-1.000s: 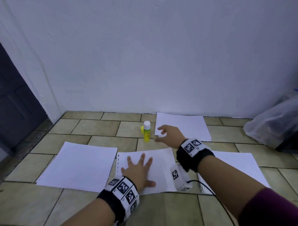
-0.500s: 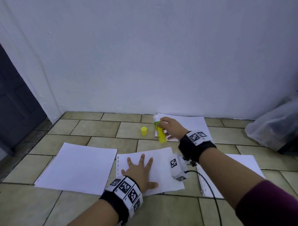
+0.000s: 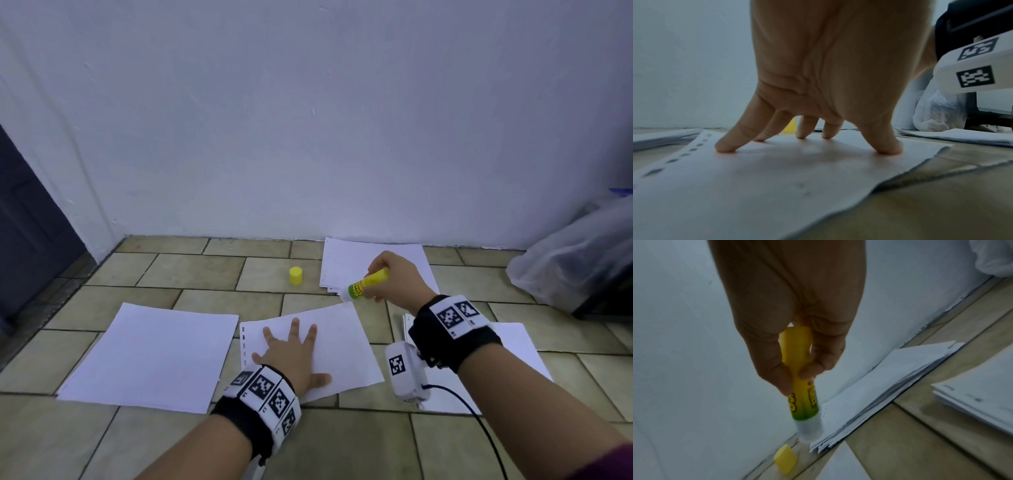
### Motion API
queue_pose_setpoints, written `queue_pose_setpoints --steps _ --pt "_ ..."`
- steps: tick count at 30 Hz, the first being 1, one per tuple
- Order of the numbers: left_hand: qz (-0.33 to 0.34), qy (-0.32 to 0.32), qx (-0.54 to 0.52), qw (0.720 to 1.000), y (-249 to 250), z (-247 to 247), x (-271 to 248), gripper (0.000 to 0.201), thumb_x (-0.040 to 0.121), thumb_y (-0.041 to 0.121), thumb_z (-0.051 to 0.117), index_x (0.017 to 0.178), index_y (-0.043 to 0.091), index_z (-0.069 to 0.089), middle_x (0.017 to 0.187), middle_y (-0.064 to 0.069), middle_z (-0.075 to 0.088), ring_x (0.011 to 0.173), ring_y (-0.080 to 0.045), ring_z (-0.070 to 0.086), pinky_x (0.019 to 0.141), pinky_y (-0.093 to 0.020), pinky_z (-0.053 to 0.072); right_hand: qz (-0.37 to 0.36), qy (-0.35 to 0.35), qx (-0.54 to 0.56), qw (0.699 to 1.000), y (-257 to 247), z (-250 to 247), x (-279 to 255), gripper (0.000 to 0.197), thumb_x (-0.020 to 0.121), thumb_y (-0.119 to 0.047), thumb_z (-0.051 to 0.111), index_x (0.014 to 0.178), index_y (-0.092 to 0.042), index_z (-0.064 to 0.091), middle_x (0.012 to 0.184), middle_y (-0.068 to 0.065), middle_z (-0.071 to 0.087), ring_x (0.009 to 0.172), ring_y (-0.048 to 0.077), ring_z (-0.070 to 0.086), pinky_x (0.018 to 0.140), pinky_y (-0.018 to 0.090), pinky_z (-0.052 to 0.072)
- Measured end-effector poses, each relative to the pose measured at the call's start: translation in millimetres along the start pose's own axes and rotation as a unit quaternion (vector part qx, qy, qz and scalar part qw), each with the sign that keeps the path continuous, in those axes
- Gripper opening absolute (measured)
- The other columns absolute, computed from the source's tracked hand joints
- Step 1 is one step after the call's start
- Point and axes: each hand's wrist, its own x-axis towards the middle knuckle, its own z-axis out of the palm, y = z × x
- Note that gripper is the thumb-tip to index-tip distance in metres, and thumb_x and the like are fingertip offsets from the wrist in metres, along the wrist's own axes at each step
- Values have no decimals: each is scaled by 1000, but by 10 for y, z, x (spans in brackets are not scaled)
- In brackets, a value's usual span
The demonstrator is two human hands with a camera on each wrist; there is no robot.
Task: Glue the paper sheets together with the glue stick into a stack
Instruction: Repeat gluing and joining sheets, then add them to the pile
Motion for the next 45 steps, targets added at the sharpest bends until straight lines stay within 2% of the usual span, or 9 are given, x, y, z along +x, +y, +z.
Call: queue_pose_setpoints --steps 4,9,14,18,25,30,37,42,45 --pt "0 8 -4 1000 -6 21 13 95 87 65 50 151 34 -12 159 4 -21 142 -49 -10 109 -66 20 -47 55 37 997 64 112 -17 31 72 -6 77 99 -14 65 100 3 67 80 19 59 68 31 53" --pt "0 13 -3 1000 1 31 -9 93 88 64 48 151 34 -13 159 4 -21 142 -48 -11 110 -66 19 -39 36 -31 998 98 308 -21 28 80 -6 71 103 -14 58 94 4 60 82 20 58 80 38 54" --pt "2 14 -1 1000 0 7 -20 94 86 65 49 151 34 -12 159 4 -20 143 -48 -9 109 -65 21 -45 8 -67 997 150 415 -32 22 82 -4 66 99 -13 56 99 7 65 89 22 61 78 32 52" --pt "1 16 -1 1000 -1 7 -15 95 85 66 50 151 35 -10 160 4 -18 143 -48 -8 109 -65 22 -67 -7 -104 992 162 407 -83 21 84 1 59 98 -13 56 75 -10 59 68 11 54 60 14 43" --pt "1 19 -1 1000 -1 9 -19 96 85 67 51 151 35 -10 160 4 -18 143 -48 -8 109 -66 23 -94 -63 -140 984 179 260 -310 21 82 -2 64 89 -17 51 82 5 65 72 23 61 71 35 53" --pt "8 16 0 1000 -19 -8 -34 94 85 67 51 151 37 -9 160 4 -17 143 -48 -8 109 -66 23 -107 -86 -141 980 264 163 -571 19 83 -4 65 95 -17 57 74 -14 58 65 2 54 63 18 43" --pt "28 -1 10 1000 -9 -98 -61 78 88 60 52 149 42 7 160 -3 -11 140 -53 -5 107 -69 23 -132 -130 -135 973 311 26 -805 24 81 -8 70 91 -25 57 74 -12 60 65 6 53 63 16 45" --pt "51 -18 55 997 -85 -238 -105 62 96 58 36 150 40 14 161 -6 -2 138 -49 15 110 -51 30 -54 -194 -8 979 358 -136 -723 22 79 3 69 93 -13 64 79 2 67 66 13 62 60 25 53" --pt "58 -28 145 987 -113 -275 -157 55 103 41 27 152 40 2 160 -8 -5 137 -45 20 109 -47 30 22 -147 129 980 376 -208 -680 12 83 4 67 91 -2 60 72 7 65 61 17 59 58 26 51"
